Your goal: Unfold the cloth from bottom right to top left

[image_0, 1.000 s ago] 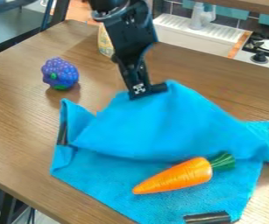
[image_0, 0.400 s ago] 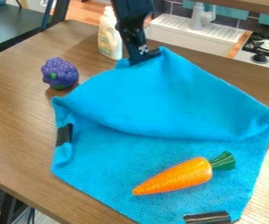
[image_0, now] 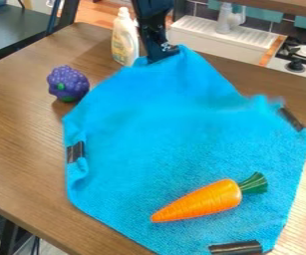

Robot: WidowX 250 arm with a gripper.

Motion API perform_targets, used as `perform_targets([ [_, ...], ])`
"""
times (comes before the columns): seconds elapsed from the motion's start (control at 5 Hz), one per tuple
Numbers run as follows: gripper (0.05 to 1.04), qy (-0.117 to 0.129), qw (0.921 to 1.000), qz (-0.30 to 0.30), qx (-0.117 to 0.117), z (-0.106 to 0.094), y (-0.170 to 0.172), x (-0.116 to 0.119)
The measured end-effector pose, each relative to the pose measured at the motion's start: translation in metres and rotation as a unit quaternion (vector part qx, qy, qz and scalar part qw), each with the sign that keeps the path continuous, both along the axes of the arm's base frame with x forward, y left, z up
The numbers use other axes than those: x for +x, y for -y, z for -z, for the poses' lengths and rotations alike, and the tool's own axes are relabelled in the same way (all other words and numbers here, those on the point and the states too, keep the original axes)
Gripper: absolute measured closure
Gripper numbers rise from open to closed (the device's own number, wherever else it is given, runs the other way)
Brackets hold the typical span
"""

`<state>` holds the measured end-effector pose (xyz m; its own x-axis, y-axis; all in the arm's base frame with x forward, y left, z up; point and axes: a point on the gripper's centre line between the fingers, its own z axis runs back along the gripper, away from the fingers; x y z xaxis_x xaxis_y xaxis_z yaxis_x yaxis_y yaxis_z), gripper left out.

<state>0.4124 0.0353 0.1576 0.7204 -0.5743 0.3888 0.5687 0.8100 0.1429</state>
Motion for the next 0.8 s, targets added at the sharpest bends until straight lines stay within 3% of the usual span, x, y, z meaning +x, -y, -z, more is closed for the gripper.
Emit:
perform_targets([
  [0.4, 1.015, -0.009, 0.9995, -0.028, 0.008, 0.013, -0.016, 0.018],
  [0.6, 0.873, 0.007, 0.9996, -0.022, 0.015, 0.012, -0.017, 0.023],
  [0.8, 0.619, 0.004, 0.9992, -0.036, 0.015, 0.015, -0.023, 0.023],
])
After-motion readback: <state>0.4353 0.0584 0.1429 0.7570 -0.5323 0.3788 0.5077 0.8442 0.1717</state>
